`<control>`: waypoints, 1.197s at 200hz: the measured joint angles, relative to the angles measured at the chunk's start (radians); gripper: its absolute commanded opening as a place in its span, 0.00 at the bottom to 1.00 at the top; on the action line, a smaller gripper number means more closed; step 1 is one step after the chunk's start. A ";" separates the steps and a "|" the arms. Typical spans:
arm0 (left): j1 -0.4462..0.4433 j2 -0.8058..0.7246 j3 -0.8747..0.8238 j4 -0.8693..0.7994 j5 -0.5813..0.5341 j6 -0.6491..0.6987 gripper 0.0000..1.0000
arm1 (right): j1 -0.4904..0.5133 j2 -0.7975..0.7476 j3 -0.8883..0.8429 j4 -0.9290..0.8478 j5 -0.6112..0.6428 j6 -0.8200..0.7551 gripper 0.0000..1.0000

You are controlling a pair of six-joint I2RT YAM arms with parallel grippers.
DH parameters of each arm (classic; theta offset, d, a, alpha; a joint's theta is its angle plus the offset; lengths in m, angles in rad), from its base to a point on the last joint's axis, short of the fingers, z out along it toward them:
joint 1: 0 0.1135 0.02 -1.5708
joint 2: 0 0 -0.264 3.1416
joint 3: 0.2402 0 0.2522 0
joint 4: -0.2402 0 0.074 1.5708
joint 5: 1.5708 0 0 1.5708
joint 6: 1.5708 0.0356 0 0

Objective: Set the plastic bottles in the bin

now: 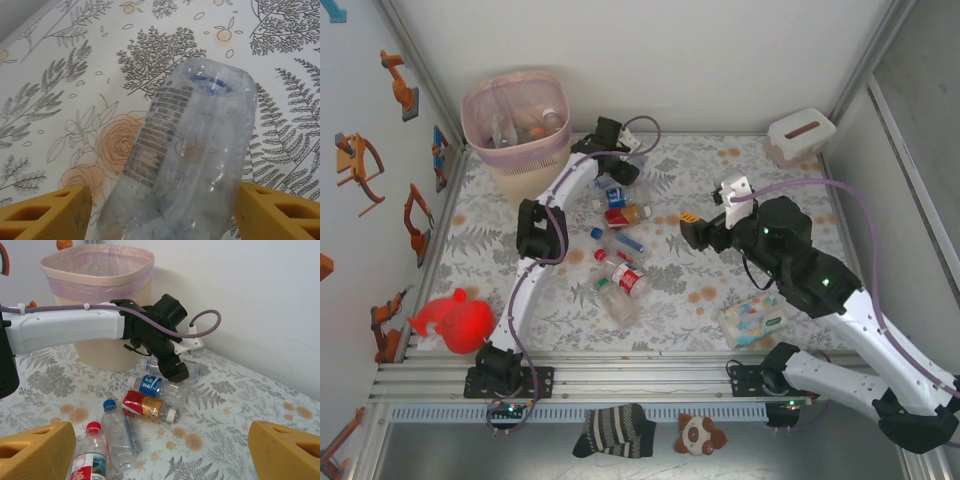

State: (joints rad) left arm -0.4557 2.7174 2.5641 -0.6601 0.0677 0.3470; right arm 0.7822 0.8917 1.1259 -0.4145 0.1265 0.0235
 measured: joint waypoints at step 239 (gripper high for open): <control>-0.001 -0.111 0.004 0.012 0.038 -0.011 0.57 | 0.000 0.054 0.028 0.031 -0.031 -0.017 0.88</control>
State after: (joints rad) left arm -0.4564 2.6061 2.5679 -0.6479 0.1055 0.3355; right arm 0.7822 0.9459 1.1538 -0.3832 0.0959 0.0067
